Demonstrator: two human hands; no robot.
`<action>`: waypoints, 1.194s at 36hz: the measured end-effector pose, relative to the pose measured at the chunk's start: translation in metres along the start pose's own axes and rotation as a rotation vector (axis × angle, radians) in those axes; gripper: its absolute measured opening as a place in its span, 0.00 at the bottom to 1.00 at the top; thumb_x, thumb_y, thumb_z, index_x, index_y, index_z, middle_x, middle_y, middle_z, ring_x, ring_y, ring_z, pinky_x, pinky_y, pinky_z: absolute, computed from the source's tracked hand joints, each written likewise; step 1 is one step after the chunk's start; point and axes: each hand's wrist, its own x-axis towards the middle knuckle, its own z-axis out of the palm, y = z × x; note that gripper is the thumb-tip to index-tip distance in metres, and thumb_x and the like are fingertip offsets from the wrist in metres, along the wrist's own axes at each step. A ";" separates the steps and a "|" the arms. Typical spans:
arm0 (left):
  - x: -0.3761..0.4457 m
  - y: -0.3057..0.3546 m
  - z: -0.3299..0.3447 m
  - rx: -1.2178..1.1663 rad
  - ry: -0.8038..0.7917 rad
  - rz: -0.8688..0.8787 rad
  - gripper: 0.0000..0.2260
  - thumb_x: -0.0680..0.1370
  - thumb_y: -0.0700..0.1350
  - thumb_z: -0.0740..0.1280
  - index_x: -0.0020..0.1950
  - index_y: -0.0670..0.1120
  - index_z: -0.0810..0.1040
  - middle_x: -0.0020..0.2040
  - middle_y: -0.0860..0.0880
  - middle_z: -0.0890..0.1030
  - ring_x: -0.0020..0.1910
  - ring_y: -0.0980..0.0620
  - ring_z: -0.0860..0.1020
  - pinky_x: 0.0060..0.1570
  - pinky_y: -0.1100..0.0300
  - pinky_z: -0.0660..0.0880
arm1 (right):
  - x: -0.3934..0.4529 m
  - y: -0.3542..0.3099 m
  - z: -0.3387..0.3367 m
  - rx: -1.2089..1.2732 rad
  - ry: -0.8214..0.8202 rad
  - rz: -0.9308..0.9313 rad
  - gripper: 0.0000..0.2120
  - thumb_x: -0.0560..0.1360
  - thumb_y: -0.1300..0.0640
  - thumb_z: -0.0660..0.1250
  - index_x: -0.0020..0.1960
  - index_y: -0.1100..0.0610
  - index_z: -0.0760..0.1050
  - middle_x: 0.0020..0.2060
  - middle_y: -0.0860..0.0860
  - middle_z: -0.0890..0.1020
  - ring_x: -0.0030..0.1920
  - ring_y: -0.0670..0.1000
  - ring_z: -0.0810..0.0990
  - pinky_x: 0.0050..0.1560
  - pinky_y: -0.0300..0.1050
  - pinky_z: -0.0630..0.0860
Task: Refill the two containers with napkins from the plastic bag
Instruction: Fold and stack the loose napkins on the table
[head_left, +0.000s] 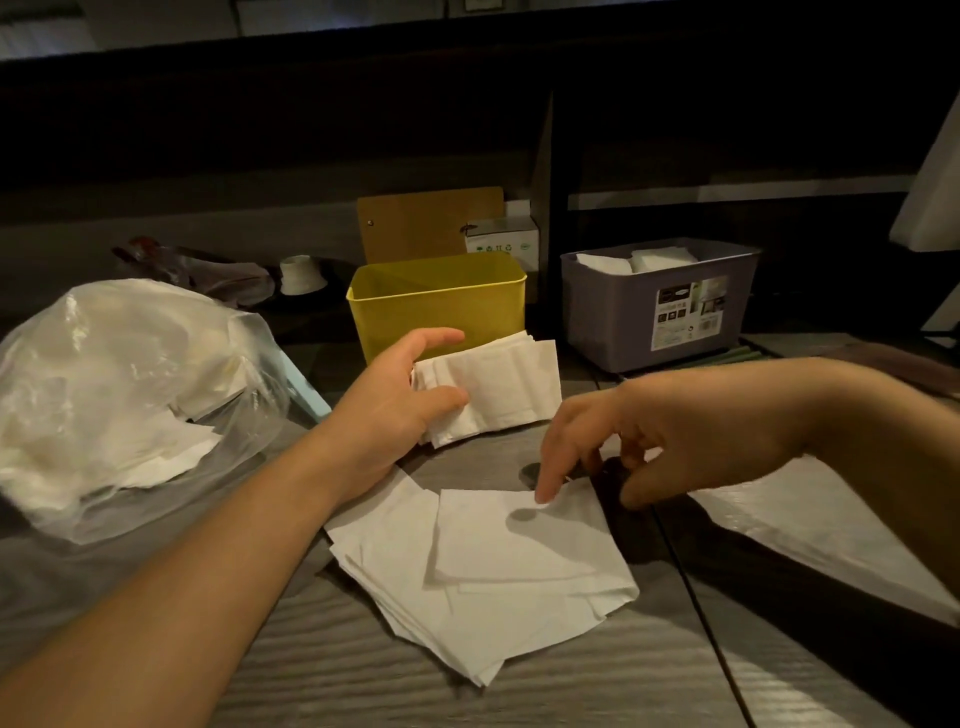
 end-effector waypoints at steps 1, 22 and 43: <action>0.000 0.000 0.000 -0.003 -0.004 0.001 0.23 0.79 0.37 0.70 0.68 0.59 0.73 0.65 0.50 0.76 0.62 0.47 0.78 0.58 0.45 0.81 | 0.001 0.001 0.001 -0.020 -0.008 -0.006 0.27 0.77 0.64 0.70 0.61 0.32 0.77 0.60 0.28 0.71 0.58 0.35 0.73 0.54 0.31 0.75; -0.007 0.009 0.005 -0.120 -0.051 -0.006 0.08 0.77 0.47 0.71 0.56 0.55 0.81 0.47 0.57 0.85 0.51 0.50 0.83 0.46 0.59 0.80 | 0.040 0.006 0.023 1.020 0.665 0.081 0.10 0.78 0.66 0.68 0.56 0.57 0.79 0.53 0.56 0.83 0.37 0.51 0.84 0.35 0.43 0.79; -0.005 0.010 0.005 -0.008 -0.062 -0.032 0.14 0.80 0.40 0.69 0.61 0.56 0.78 0.55 0.53 0.81 0.53 0.51 0.82 0.46 0.57 0.83 | 0.052 0.004 0.029 -0.134 0.780 0.229 0.09 0.74 0.43 0.73 0.46 0.47 0.77 0.46 0.41 0.75 0.45 0.45 0.77 0.44 0.39 0.77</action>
